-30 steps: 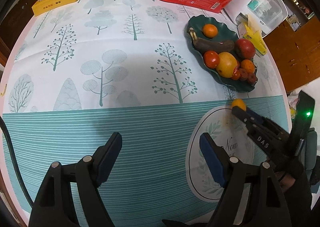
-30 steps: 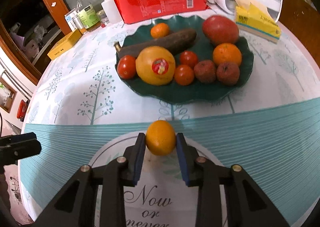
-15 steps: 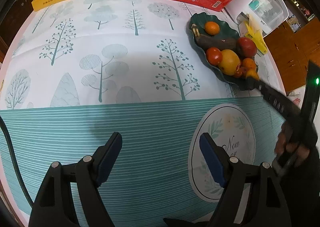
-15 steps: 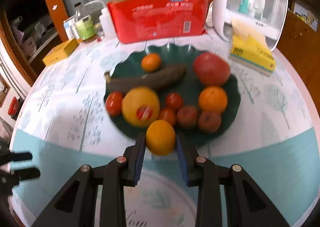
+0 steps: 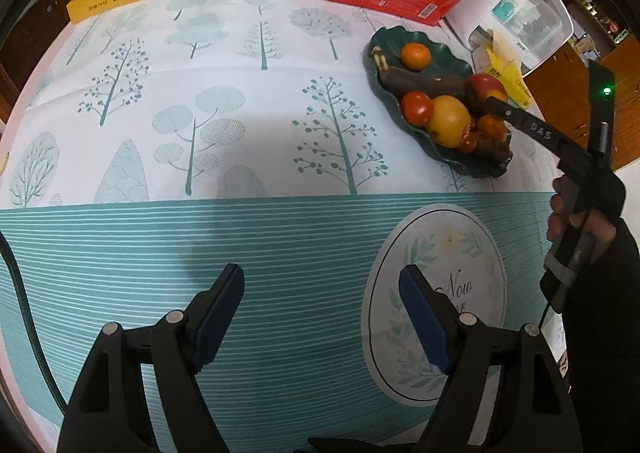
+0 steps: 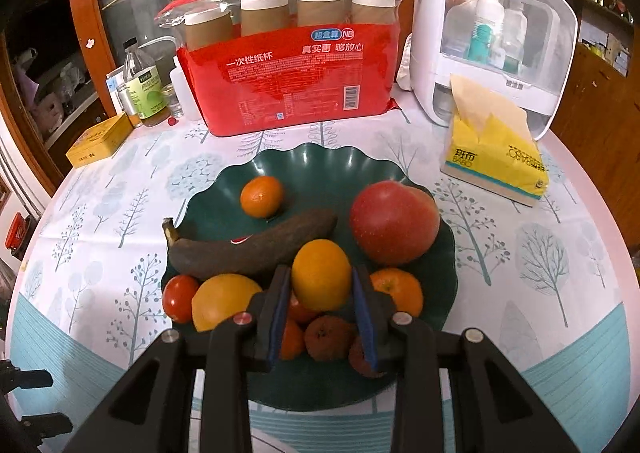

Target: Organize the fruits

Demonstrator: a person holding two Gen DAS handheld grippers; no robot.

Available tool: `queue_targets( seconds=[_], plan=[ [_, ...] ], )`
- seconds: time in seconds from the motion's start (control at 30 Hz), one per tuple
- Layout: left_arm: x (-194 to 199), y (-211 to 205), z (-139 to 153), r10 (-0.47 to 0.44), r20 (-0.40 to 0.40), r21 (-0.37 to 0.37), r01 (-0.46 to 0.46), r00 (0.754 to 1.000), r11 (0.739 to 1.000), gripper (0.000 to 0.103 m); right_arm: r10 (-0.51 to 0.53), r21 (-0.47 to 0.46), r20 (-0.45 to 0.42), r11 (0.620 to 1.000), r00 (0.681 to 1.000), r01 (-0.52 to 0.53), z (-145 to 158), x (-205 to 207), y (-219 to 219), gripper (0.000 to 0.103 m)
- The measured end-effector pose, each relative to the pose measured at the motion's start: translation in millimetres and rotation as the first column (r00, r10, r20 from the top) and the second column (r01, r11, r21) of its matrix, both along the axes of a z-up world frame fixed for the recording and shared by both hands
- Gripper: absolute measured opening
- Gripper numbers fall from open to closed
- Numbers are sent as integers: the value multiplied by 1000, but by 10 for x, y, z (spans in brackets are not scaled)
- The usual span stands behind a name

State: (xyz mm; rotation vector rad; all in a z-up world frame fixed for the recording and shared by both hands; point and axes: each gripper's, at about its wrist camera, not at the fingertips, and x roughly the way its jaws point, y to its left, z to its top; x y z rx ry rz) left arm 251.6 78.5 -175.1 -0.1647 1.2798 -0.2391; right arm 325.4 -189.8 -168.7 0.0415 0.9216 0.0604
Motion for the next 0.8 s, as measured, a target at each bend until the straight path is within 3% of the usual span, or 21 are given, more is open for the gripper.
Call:
queue_targets(
  seconds=[0.13,0.3,0.37,0.6,0.73,0.8],
  plan=[
    [-70,-24,97,6,38,9,-6,999,1000,79,-18,6,15,1000,1000,18,0,-64,-55,50],
    [-267,-16,265,24,45,7,-24,999,1000,79,-50,35,11,998,999,50,73,-283,-146,52],
    [-355,-1,309,37,47,3,-38,998,999,79,-57,43,3,997,998,57,98,-424,-182,58],
    [-862,-141,367,123,48,-18,-123,991,992,81,-14,59,-91,998,996,20,65,-1246,-309,60],
    [-1178,-332,371,159,46,-24,-158,986,987,81,74,59,-136,996,988,-66,86,-1776,-326,73],
    [-1376,-462,397,173,44,-9,-173,984,985,81,100,60,-159,994,982,-91,95,-2020,-331,74]
  ],
)
